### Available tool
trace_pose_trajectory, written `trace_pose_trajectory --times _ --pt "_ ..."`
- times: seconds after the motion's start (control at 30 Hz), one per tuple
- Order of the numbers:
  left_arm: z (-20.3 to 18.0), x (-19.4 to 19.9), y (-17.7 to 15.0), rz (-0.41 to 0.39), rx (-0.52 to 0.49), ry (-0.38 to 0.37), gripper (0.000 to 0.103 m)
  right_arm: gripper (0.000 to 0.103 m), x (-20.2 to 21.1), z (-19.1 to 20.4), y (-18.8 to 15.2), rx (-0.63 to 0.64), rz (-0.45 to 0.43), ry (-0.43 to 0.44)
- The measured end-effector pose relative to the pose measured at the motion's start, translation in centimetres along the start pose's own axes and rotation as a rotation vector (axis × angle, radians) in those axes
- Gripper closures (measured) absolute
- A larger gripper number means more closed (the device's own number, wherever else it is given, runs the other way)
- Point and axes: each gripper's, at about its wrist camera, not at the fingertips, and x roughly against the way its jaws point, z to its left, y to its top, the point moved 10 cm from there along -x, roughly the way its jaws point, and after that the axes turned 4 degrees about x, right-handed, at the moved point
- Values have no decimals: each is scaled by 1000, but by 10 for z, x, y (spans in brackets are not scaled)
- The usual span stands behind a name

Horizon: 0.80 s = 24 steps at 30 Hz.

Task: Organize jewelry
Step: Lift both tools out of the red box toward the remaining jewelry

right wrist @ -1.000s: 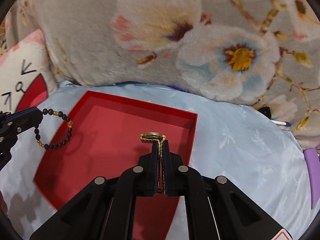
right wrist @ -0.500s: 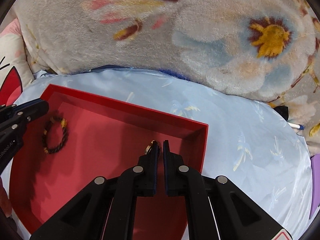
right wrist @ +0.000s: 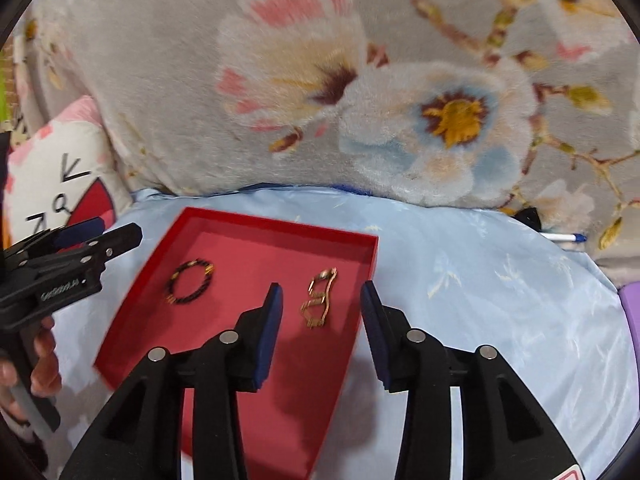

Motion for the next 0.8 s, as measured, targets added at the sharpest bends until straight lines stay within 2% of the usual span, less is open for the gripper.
trace_pose_trajectory --times 0.2,0.37,0.6,0.7,0.8 --pt "16 75 -55 18 12 -29 31 53 83 13 -71 -24 -1 69" --pt "18 128 -131 56 -26 -24 24 53 128 30 -146 -36 33 110" --pt "-1 161 -236 137 -54 -88 21 53 153 45 -230 -35 41 77" --pt "-14 160 -269 188 -57 -132 21 53 154 50 -245 -33 43 80" --pt "-24 162 -284 192 -66 -147 25 53 149 53 -253 -34 52 85"
